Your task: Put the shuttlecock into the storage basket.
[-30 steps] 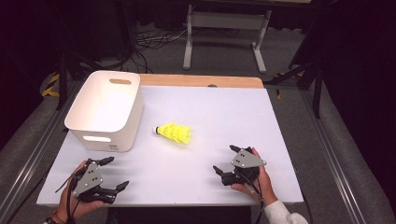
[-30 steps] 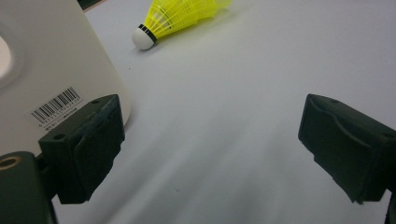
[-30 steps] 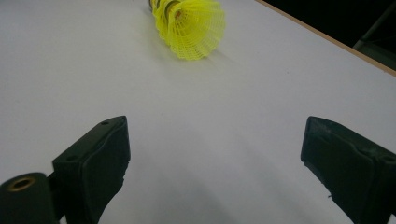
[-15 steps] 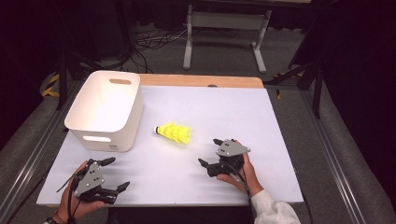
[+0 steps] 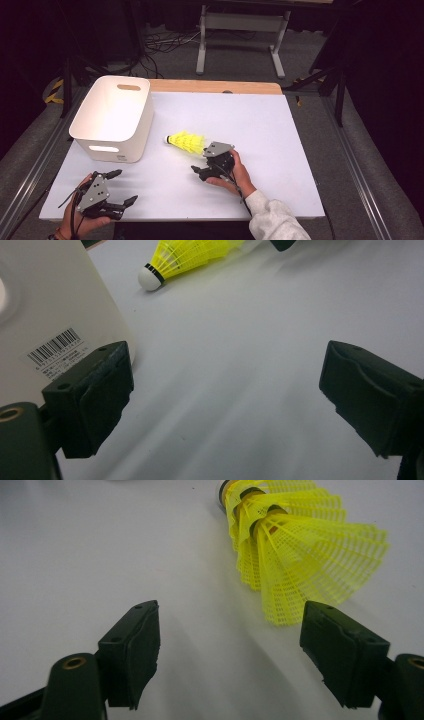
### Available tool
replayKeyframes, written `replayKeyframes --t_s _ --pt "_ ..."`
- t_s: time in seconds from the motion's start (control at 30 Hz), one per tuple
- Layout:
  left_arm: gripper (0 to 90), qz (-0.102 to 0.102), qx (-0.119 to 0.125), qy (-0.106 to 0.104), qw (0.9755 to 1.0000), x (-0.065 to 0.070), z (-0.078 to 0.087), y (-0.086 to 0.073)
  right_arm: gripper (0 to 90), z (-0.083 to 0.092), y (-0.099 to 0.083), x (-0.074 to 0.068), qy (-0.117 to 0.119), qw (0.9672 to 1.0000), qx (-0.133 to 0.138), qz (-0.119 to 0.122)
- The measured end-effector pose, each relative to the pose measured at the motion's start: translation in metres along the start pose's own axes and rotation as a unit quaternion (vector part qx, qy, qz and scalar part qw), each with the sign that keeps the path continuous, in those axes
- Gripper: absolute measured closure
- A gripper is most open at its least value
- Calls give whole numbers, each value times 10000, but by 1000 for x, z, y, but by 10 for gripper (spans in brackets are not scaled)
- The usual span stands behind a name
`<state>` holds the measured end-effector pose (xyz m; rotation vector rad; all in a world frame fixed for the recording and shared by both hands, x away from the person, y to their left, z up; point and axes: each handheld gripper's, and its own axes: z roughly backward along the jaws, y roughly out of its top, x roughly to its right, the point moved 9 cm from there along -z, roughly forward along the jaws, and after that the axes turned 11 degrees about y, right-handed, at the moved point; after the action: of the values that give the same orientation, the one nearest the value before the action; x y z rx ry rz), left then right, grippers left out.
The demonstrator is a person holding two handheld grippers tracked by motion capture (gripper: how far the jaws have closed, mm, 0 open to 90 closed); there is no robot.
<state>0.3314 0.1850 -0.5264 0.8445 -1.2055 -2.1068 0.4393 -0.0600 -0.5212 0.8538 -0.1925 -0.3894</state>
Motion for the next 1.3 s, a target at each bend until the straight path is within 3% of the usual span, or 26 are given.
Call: replayKeyframes --t_s 0.37,0.4,0.57,0.7,0.83,0.93,1.0,1.1,1.2,1.3 --pt "82 -63 -20 -42 10000 1 0 0 269 -21 19 6 141 9994 91 -317" --pt "82 -27 -21 -72 10000 3 0 0 270 -25 22 8 214 9986 173 -455" --pt "82 -73 -18 -95 9999 4 0 0 316 -32 26 11 219 9973 239 -664" --pt "83 -104 -11 -110 9999 4 1 0 355 -38 29 11 219 9971 216 -692" --pt "84 -88 3 -167 9998 5 2 0 409 -44 37 15 31 9967 281 -766" --pt "85 -163 -15 -164 9997 4 1 -1 500 -48 38 19 -104 9965 161 -813" --pt "87 -138 -21 -208 9997 6 1 -1 557 -49 41 22 -117 9955 225 -916" --pt "87 -147 -43 -241 9996 8 1 -1 610 -51 45 28 -329 9938 228 -1037" --pt "87 -154 -48 -258 9995 8 1 -1 736 -53 48 33 -536 9940 176 -938" --pt "87 -166 -48 -259 9995 8 1 -1 785 -56 53 32 -556 9956 48 -750"
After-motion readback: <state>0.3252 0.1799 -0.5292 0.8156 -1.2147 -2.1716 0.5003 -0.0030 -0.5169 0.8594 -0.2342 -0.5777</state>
